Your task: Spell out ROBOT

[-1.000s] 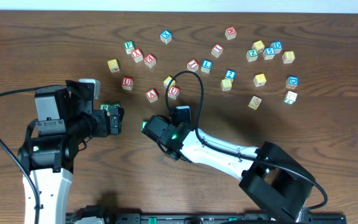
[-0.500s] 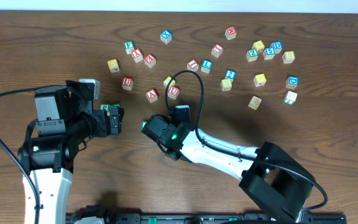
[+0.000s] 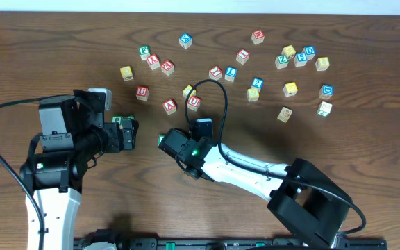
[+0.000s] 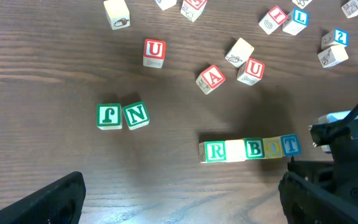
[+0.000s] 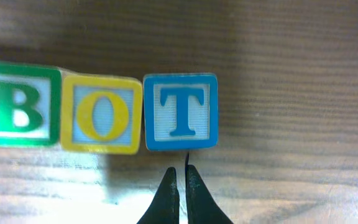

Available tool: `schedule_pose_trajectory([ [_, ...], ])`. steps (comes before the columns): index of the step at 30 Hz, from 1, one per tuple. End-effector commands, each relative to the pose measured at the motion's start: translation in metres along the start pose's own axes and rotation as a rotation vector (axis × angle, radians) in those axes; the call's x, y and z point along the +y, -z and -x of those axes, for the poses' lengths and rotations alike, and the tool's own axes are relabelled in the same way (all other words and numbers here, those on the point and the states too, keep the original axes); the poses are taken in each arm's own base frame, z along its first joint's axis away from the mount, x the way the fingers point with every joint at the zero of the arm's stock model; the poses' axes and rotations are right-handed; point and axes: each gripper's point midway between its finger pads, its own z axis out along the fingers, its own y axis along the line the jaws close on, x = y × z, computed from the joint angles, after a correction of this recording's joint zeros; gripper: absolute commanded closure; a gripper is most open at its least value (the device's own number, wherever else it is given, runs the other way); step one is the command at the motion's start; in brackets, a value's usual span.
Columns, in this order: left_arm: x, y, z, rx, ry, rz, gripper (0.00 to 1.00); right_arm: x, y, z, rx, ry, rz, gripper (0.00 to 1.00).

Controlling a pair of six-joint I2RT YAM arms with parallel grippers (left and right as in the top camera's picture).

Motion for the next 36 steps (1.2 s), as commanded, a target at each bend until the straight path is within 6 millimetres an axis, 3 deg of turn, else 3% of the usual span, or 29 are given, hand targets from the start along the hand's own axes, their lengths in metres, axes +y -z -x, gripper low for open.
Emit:
schedule_pose_trajectory([
  [1, 0.001, 0.001, 0.001, -0.002, -0.010, 0.002, 0.02, -0.004, -0.008, -0.012, 0.057, 0.003, -0.011, 0.99],
  [5, 0.001, 0.001, 0.001, -0.003, -0.010, 0.002, 0.02, -0.015, -0.007, -0.013, 0.054, -0.039, -0.060, 0.99],
  [11, 0.001, 0.001, 0.001, -0.002, -0.010, 0.002, 0.02, -0.047, -0.004, -0.005, -0.010, -0.152, -0.204, 0.99],
  [17, 0.001, 0.001, 0.001, -0.003, -0.010, 0.002, 0.02, -0.059, -0.010, 0.007, -0.011, -0.220, -0.212, 0.99],
  [22, 0.001, 0.001, 0.001, -0.002, -0.010, 0.002, 0.02, -0.053, -0.015, 0.018, -0.013, -0.197, -0.164, 0.99],
  [28, 0.001, 0.001, 0.001, -0.002, -0.010, 0.002, 0.02, -0.032, -0.025, 0.026, 0.063, -0.158, 0.003, 0.99],
  [36, 0.001, 0.001, 0.001, -0.003, -0.010, 0.002, 0.02, -0.044, -0.032, 0.029, 0.124, -0.205, 0.027, 0.99],
])
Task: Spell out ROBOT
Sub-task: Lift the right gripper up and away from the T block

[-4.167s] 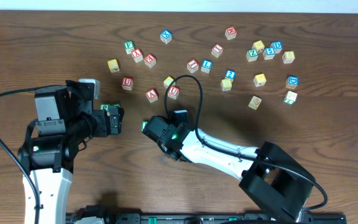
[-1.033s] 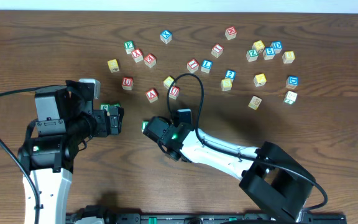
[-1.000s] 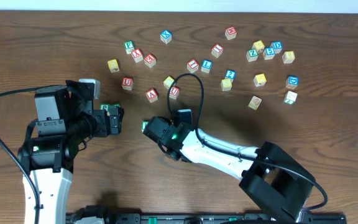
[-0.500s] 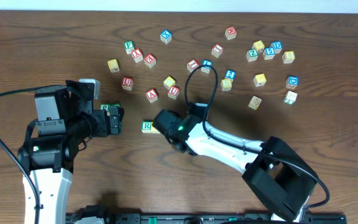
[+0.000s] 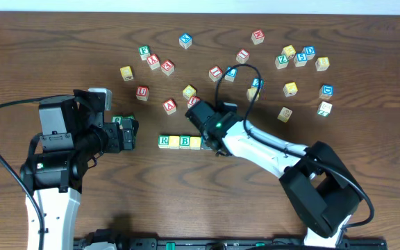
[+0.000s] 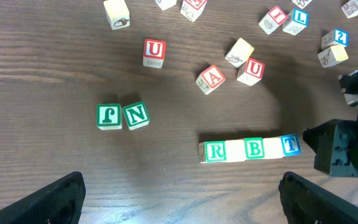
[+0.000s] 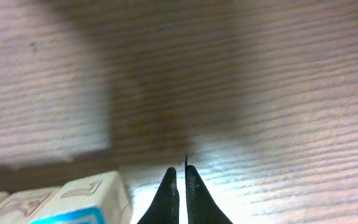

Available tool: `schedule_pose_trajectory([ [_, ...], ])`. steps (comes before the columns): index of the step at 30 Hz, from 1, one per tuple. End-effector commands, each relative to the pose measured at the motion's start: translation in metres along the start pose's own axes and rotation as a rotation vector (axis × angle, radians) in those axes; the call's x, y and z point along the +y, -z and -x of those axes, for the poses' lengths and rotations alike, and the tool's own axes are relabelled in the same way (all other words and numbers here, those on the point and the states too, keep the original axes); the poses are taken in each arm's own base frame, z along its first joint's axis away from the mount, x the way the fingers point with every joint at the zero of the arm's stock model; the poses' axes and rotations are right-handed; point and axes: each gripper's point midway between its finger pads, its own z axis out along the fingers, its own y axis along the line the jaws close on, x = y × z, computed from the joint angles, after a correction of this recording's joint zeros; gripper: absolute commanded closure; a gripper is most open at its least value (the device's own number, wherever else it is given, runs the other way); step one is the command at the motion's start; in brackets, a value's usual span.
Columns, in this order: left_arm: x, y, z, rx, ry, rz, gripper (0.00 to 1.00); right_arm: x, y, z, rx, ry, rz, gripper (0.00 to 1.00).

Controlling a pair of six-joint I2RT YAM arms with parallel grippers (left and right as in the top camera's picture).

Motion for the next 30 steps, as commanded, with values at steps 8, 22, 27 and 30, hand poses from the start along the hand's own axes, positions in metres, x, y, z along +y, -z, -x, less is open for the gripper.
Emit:
schedule_pose_trajectory([
  [8, 0.001, 0.001, 0.001, -0.003, -0.010, 0.002, 0.03, 0.010, -0.005, -0.011, 0.058, 0.062, 0.053, 0.99],
  [22, 0.001, 0.001, 0.001, -0.002, -0.010, 0.002, 0.02, 0.022, -0.004, -0.015, 0.089, 0.109, 0.115, 0.99],
  [27, 0.001, 0.001, 0.001, -0.002, -0.010, 0.002, 0.02, 0.022, -0.004, -0.016, 0.089, 0.116, 0.115, 0.99],
  [30, 0.001, 0.001, 0.001, -0.003, -0.010, 0.002, 0.02, 0.023, -0.004, -0.015, 0.089, 0.122, 0.120, 0.99],
])
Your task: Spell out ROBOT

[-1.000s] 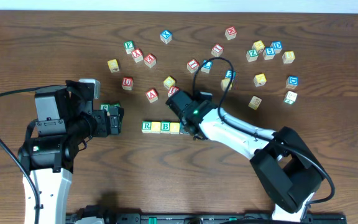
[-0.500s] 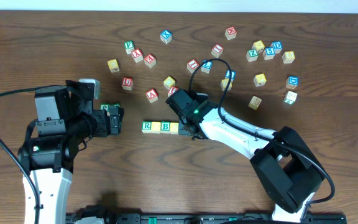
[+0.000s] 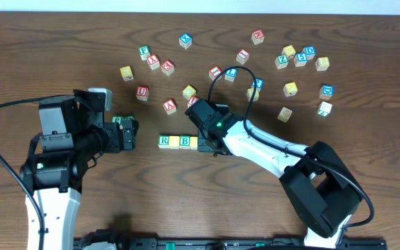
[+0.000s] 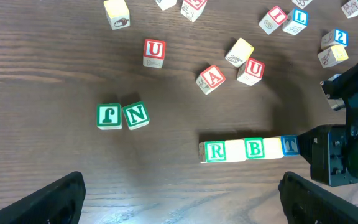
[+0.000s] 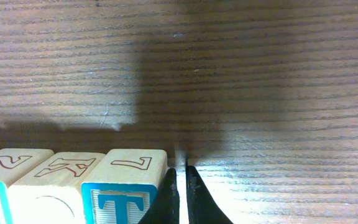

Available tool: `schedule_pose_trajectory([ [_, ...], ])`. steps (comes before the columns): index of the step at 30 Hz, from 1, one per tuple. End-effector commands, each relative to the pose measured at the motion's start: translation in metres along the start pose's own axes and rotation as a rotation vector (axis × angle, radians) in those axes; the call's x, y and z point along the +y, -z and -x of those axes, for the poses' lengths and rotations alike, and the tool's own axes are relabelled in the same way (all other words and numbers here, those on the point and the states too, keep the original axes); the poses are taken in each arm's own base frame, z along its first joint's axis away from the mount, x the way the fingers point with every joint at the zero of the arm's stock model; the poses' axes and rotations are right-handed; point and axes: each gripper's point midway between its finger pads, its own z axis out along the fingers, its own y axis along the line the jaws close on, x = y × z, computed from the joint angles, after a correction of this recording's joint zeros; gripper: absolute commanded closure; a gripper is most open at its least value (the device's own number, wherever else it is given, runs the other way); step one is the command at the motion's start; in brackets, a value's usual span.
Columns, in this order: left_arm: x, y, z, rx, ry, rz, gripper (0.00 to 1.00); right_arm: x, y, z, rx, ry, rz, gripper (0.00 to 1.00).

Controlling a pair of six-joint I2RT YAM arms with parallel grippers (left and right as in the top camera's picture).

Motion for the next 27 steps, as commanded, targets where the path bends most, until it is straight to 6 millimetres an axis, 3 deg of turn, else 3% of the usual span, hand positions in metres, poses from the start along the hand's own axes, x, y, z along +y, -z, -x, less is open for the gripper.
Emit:
schedule_pose_trajectory([
  [1, 0.001, 0.001, 0.001, -0.003, -0.011, 0.002, 0.02, 0.000, -0.006, -0.003, 0.013, 0.025, -0.002, 0.99],
  [14, 0.001, 0.001, 0.001, -0.003, -0.010, 0.002, 0.02, 0.004, -0.006, -0.002, 0.010, 0.046, 0.015, 0.99],
  [20, 0.001, 0.001, 0.001, -0.003, -0.010, 0.002, 0.03, -0.006, -0.004, -0.002, 0.006, 0.045, -0.029, 0.99],
  [25, 0.001, 0.001, 0.001, -0.003, -0.010, 0.002, 0.02, -0.036, 0.025, 0.010, -0.052, -0.022, -0.127, 0.99],
  [27, 0.001, 0.001, 0.001, -0.003, -0.010, 0.002, 0.02, -0.045, 0.053, 0.019, -0.112, -0.045, -0.139, 0.99],
])
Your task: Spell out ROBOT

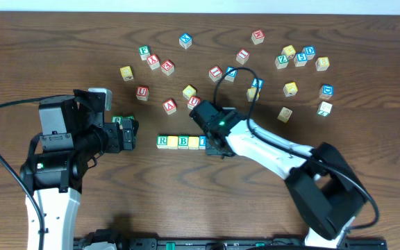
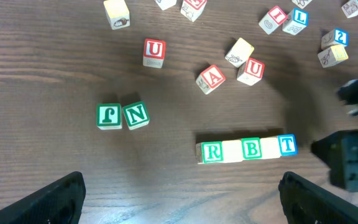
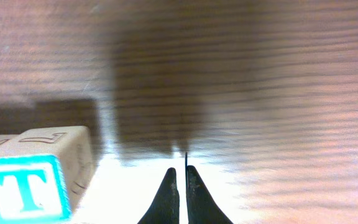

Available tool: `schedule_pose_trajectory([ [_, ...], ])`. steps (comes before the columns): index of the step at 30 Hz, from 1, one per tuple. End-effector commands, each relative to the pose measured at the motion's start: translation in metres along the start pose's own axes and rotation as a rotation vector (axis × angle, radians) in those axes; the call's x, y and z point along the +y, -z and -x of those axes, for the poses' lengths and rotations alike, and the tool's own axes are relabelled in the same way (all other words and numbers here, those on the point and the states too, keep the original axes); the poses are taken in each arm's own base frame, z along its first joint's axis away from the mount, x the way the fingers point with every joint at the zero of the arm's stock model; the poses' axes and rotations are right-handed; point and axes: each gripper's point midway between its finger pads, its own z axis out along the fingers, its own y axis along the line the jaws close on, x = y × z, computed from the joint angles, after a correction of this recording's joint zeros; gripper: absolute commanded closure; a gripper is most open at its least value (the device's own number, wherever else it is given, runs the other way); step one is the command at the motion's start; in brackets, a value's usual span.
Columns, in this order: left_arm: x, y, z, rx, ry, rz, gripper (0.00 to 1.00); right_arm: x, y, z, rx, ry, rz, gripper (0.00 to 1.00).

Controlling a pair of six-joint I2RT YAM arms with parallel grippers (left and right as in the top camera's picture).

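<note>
A row of letter blocks (image 2: pixel 247 149) lies on the table reading R, a glare-washed block, B, another glare-washed block, T. The green R (image 2: pixel 212 151) is at its left end and the blue T (image 2: pixel 287 144) at its right. The overhead view shows the same row (image 1: pixel 179 142). My right gripper (image 1: pixel 211 144) is shut, just right of the T and apart from it. In the right wrist view the T (image 3: pixel 23 190) sits lower left of the shut fingertips (image 3: pixel 180 171). My left gripper (image 1: pixel 129 135) is open and holds nothing.
Green J and N blocks (image 2: pixel 122 116) lie left of the row. Red U, A and U blocks (image 2: pixel 213 76) lie beyond it. Many loose blocks (image 1: pixel 290 59) are scattered across the far half of the wooden table (image 1: pixel 367 139). The right arm (image 1: pixel 269 156) stretches from lower right.
The right gripper, which stood against the T's right side, now sits a little to the right of it. The row lies slightly further left. The left arm is unchanged.
At first the shut right gripper stood on the near side of the T, its arm over the row. Then it was beyond the row's right end, then touching the T's right face. Now the row sits slightly left and the gripper is apart from it.
</note>
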Motion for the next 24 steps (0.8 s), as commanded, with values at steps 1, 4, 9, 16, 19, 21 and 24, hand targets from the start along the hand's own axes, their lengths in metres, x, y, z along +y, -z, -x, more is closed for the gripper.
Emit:
schedule_pose_trajectory([
  [1, 0.001, 0.001, 0.001, -0.003, -0.010, 0.002, 0.02, -0.018, 0.049, 0.027, -0.153, -0.074, -0.005, 0.99],
  [4, 0.001, 0.001, 0.001, -0.003, -0.011, 0.002, 0.02, -0.030, 0.104, 0.034, -0.242, -0.103, 0.068, 0.99],
  [9, 0.001, 0.001, 0.001, -0.003, -0.011, 0.002, 0.03, -0.058, 0.170, 0.032, -0.370, -0.100, 0.124, 0.99],
  [16, 0.001, 0.001, 0.001, -0.003, -0.011, 0.002, 0.03, -0.104, 0.224, 0.026, -0.526, -0.100, 0.094, 0.96],
  [19, 0.001, 0.001, 0.001, -0.003, -0.010, 0.002, 0.02, -0.108, 0.230, 0.026, -0.541, -0.140, 0.116, 0.98],
  [21, 0.001, 0.001, 0.001, -0.003, -0.011, 0.002, 0.02, -0.108, 0.230, 0.026, -0.541, -0.150, 0.119, 0.99],
  [24, 0.001, 0.001, 0.001, -0.003, -0.011, 0.002, 0.02, -0.108, 0.228, 0.026, -0.535, -0.171, 0.121, 0.99],
])
